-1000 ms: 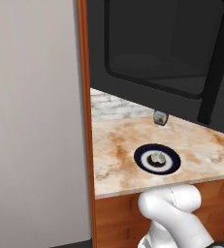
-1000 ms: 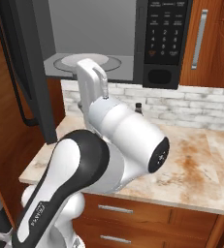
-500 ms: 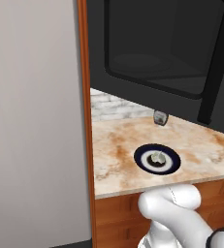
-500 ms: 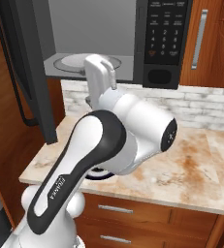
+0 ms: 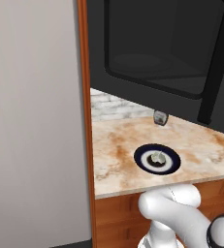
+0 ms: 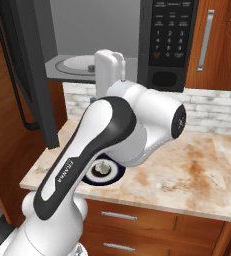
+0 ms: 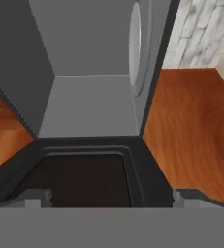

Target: Pick the garlic from the counter and place it in the microwave. Then turn on the microwave.

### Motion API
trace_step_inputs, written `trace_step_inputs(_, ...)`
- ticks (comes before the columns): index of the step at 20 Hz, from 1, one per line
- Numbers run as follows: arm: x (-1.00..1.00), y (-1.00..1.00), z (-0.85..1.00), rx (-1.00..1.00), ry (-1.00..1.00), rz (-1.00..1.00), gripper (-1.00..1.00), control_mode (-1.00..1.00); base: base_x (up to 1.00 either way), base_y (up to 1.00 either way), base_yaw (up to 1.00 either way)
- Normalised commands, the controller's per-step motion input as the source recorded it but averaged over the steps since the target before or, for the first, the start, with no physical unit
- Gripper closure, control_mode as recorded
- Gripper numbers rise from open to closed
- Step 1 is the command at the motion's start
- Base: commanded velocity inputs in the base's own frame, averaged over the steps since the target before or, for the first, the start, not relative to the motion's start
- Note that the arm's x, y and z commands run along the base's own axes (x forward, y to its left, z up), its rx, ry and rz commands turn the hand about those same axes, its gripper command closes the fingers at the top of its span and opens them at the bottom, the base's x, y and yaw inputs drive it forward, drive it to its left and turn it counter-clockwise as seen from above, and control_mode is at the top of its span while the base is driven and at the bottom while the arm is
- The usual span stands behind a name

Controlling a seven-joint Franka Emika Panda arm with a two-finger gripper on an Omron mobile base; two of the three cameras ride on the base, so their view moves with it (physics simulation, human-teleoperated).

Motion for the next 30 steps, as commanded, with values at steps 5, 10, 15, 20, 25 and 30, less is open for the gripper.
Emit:
trace_step_inputs(5, 0.01, 0.01, -0.01, 0.12, 0.06, 0.10, -1.00, -1.00, 0.00, 0.00, 0.00)
trace_step_inputs(10, 0.05, 0.06, -0.03, 0.11, 0.09, 0.10, -1.00, -1.00, 0.00, 0.00, 0.00)
trace_step_inputs(15, 0.18, 0.04, -0.02, 0.04, 0.07, 0.07, -1.00, -1.00, 0.00, 0.00, 0.00)
trace_step_inputs(20, 0.13, 0.00, 0.00, 0.00, 0.05, 0.08, -1.00, -1.00, 0.00, 0.00, 0.00)
trace_step_inputs(25, -0.08, 0.08, 0.00, 0.01, 0.05, 0.10, -1.00, -1.00, 0.00, 0.00, 0.00)
trace_step_inputs(30, -0.10, 0.17, 0.00, 0.05, 0.09, 0.08, -1.00, -1.00, 0.00, 0.00, 0.00)
